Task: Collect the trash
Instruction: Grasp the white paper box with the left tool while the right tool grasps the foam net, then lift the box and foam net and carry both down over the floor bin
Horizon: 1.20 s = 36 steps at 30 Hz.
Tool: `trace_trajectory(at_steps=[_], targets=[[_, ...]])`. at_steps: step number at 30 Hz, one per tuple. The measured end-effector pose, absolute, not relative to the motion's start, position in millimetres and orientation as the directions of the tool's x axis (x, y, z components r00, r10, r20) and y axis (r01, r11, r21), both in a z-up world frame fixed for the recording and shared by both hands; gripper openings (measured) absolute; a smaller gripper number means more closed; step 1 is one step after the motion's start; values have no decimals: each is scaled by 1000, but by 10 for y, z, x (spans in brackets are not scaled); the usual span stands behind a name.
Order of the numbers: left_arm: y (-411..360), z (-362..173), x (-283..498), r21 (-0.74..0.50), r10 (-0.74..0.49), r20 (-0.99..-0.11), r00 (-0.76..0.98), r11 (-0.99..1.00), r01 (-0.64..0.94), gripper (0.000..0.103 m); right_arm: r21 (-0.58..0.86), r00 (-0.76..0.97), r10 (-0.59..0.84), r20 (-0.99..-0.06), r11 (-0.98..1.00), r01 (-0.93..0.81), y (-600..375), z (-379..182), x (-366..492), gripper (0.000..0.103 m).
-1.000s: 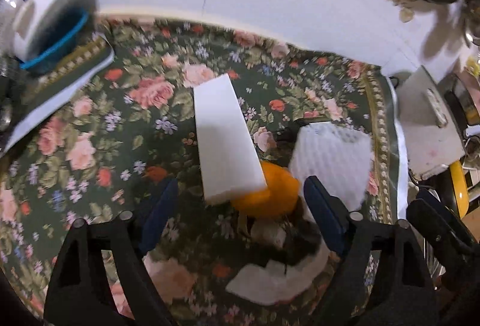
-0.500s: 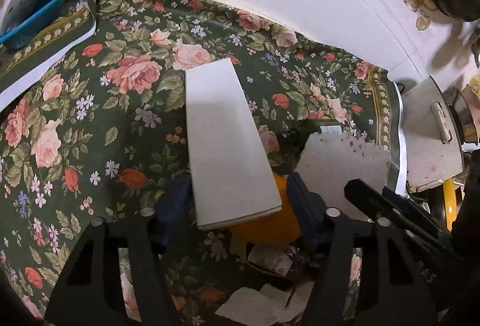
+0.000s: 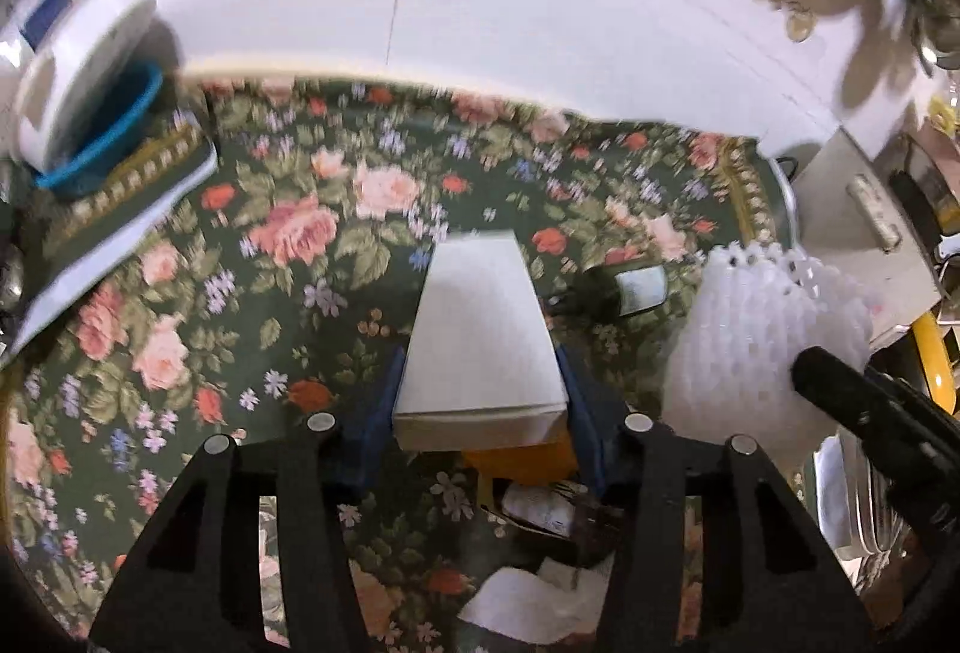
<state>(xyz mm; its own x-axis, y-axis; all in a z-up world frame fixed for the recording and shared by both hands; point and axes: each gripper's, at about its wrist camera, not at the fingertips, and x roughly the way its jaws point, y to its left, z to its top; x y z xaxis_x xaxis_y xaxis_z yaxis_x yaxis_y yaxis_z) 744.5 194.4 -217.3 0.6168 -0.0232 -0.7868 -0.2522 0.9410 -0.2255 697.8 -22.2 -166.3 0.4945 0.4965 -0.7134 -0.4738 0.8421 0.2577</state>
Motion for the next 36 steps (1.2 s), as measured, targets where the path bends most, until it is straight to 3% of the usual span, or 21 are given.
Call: trace_trajectory(at_steps=[17, 27, 36], targets=[[1046, -1031, 6131, -165, 86, -619, 781, 957, -237, 50, 224, 595, 551, -586, 815, -534, -1146, -970, 6085, 23], [895, -837, 5308, -152, 52, -591, 805, 973, -174, 50, 217, 636, 535, -556, 832, -510, -1309, -803, 5434, 23], [1205, -897, 4413, -163, -45, -597, 801, 984, -66, 50, 246, 700, 448, -556, 893, -377, -1089, -857, 4608, 23]])
